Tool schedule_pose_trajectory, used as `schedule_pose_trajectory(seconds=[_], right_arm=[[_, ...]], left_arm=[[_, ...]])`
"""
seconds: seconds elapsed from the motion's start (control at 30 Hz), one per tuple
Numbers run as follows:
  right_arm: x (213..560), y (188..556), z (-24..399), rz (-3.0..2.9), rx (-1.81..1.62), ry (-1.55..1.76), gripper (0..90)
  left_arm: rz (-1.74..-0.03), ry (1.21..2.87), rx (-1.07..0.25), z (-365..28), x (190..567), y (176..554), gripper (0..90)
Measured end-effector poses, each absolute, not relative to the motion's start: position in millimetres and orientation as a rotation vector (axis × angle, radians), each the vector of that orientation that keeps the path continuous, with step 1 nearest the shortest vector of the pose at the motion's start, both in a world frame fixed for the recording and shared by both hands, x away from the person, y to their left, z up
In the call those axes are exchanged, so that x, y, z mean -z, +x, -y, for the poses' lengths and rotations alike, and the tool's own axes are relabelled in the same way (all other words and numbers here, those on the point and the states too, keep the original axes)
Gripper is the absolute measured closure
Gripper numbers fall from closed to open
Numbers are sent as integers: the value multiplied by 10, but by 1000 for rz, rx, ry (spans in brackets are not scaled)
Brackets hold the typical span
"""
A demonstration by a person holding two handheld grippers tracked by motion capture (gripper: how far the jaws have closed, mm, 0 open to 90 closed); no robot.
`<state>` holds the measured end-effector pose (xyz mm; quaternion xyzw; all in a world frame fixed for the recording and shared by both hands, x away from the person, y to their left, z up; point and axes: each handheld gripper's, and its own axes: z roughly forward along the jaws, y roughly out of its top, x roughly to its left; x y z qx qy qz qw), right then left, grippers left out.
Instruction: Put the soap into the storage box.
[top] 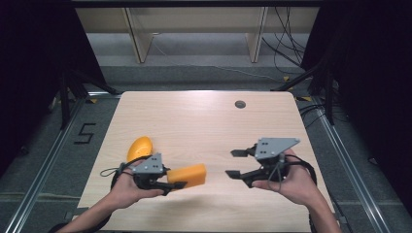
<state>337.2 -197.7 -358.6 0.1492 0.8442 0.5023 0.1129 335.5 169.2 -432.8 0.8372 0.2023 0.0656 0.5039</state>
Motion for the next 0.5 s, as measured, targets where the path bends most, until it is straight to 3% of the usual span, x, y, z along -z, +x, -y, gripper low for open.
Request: schedule_pose_trajectory(seconds=[0.13,0.5], right_arm=[[3780,3367,2263,-2331,-1373,728,417],[4140,3401,2428,-2247,-1228,957,439]], left_arm=[[-699,1924,-319,-1989,4276,3232,603],[-844,1828,-452,-2315,4213,3144,603]])
